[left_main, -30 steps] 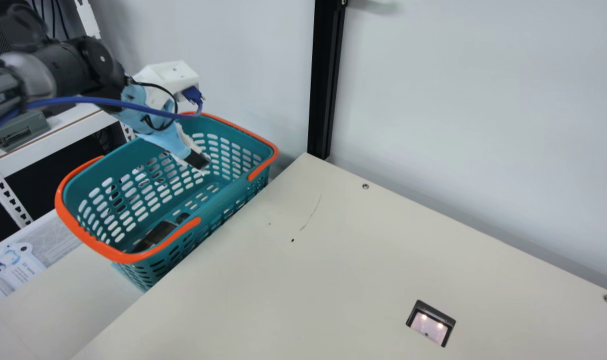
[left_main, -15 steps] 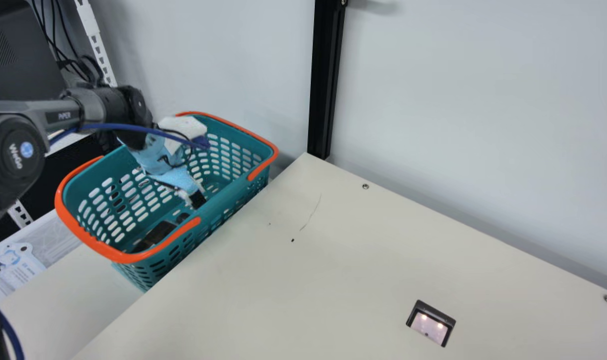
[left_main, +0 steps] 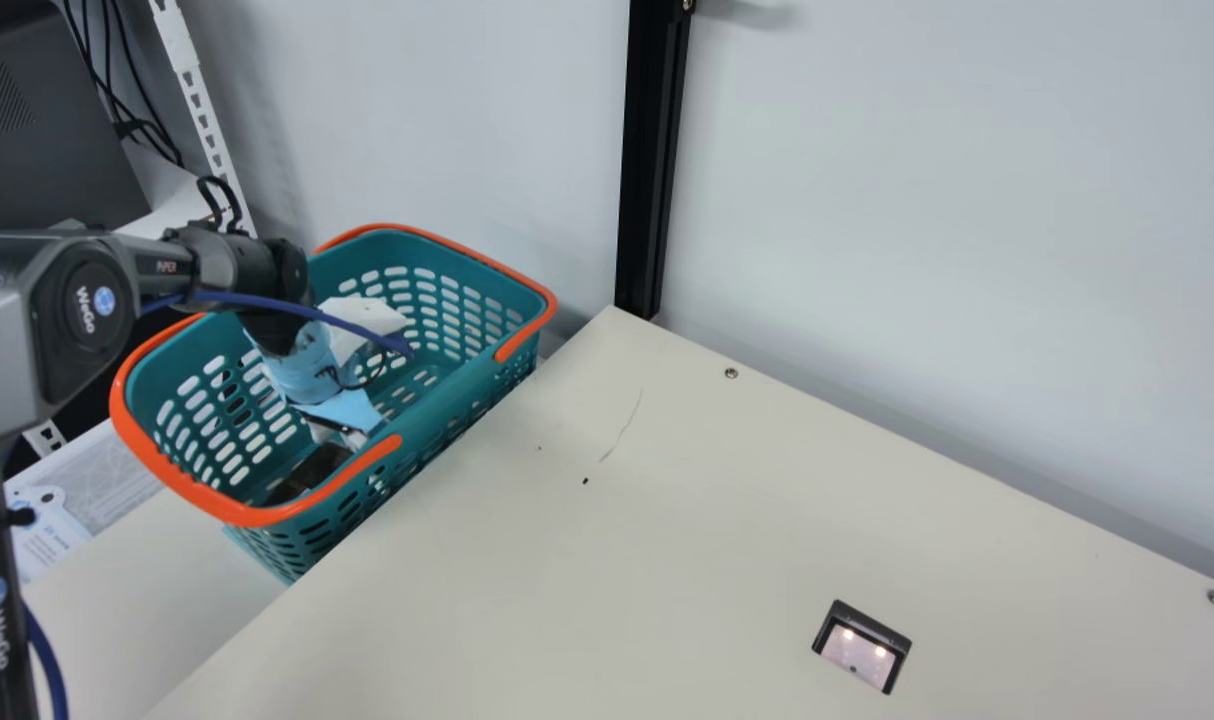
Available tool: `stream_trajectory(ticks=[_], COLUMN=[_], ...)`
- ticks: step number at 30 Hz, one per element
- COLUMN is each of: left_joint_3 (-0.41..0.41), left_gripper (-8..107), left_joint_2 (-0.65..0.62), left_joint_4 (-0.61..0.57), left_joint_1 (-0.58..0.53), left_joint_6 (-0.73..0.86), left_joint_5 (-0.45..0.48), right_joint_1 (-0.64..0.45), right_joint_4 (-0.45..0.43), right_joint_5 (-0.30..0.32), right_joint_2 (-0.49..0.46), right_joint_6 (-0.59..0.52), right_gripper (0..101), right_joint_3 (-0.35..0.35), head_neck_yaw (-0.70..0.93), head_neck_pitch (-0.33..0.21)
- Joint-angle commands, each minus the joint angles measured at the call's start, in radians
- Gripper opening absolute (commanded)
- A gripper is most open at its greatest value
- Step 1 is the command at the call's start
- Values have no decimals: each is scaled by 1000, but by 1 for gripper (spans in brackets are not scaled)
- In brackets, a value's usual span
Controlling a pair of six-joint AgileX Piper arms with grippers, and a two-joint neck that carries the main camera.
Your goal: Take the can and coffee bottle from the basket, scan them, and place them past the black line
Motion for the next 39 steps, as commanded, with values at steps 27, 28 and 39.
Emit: stream_trajectory(ticks=[27, 28, 39], left_joint_3=[25, 25, 15], left_gripper=[10, 10, 10], left_joint_2=[-94, -116, -371], left_joint_4=[-130, -147, -334], left_joint_1=[23, 24, 22], left_joint_6=[-45, -36, 50], left_joint_5=[-28, -29, -48], right_joint_1=[0, 0, 0], right_joint_4=[0, 0, 0], right_joint_5=[0, 0, 0], right_joint_2=[0, 0, 0], right_joint_6=[0, 0, 0], right_gripper=[101, 101, 101], right_joint_3=[0, 0, 0], head_neck_yaw=[11, 11, 11], head_neck_pitch=[-23, -23, -23])
